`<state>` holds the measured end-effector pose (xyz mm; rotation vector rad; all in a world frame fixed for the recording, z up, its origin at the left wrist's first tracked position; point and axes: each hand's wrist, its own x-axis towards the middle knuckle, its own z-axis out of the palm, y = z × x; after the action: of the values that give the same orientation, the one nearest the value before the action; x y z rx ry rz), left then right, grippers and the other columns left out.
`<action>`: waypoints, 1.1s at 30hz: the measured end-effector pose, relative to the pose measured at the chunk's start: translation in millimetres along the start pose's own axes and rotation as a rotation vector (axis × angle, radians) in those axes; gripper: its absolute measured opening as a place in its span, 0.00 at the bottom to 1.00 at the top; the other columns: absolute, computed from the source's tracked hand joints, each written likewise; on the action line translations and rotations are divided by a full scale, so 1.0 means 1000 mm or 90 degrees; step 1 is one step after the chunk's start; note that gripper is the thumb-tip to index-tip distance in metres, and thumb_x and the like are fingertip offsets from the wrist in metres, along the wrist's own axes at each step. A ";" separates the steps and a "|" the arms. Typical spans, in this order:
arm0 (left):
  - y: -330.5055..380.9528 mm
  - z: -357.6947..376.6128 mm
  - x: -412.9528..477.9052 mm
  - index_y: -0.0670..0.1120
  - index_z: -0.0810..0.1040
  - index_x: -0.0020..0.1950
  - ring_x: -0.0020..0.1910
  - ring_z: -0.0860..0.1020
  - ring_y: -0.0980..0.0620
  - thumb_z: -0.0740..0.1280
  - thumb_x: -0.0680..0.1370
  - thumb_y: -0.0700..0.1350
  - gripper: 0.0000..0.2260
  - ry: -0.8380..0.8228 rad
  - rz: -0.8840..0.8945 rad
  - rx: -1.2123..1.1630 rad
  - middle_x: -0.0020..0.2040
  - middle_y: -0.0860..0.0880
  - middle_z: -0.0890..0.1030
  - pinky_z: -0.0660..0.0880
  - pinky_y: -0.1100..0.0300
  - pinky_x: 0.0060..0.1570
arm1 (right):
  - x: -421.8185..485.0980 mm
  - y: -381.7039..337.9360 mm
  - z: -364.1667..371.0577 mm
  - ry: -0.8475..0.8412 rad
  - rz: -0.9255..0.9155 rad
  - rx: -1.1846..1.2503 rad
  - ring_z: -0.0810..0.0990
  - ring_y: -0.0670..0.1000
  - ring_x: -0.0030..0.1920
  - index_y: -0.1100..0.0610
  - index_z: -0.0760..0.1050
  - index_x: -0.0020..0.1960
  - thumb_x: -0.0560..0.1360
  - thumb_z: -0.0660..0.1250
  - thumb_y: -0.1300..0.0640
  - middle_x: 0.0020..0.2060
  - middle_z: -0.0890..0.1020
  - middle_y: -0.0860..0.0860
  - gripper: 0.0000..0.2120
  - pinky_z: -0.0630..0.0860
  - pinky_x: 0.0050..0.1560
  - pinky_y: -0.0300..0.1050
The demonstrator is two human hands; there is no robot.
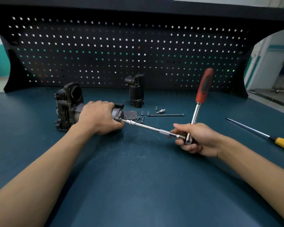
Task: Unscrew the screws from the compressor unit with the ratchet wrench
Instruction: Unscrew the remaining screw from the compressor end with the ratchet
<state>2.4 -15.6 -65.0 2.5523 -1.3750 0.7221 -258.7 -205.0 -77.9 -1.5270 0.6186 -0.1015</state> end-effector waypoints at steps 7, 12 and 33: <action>0.000 0.001 0.001 0.55 0.72 0.42 0.39 0.70 0.51 0.59 0.62 0.73 0.23 -0.001 0.001 0.004 0.39 0.56 0.76 0.63 0.54 0.43 | -0.003 -0.009 -0.002 -0.147 0.139 0.248 0.60 0.43 0.15 0.63 0.81 0.46 0.73 0.62 0.44 0.26 0.67 0.49 0.22 0.51 0.17 0.31; -0.001 0.000 0.001 0.55 0.72 0.42 0.39 0.70 0.50 0.59 0.62 0.73 0.23 -0.003 0.001 0.005 0.39 0.56 0.75 0.63 0.54 0.43 | -0.002 -0.004 0.001 -0.090 0.074 0.192 0.59 0.44 0.17 0.55 0.80 0.43 0.73 0.65 0.45 0.26 0.69 0.51 0.14 0.55 0.15 0.32; 0.001 0.000 0.001 0.55 0.70 0.41 0.39 0.69 0.50 0.59 0.61 0.73 0.23 -0.011 -0.002 0.011 0.38 0.57 0.72 0.62 0.54 0.42 | 0.002 0.019 -0.010 0.369 -0.687 -0.773 0.77 0.45 0.39 0.43 0.78 0.60 0.80 0.61 0.43 0.39 0.78 0.43 0.12 0.76 0.32 0.48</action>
<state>2.5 -16.7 -64.5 2.5789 -1.3751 0.7168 -267.6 -213.2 -95.9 -2.9292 0.1692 -1.1990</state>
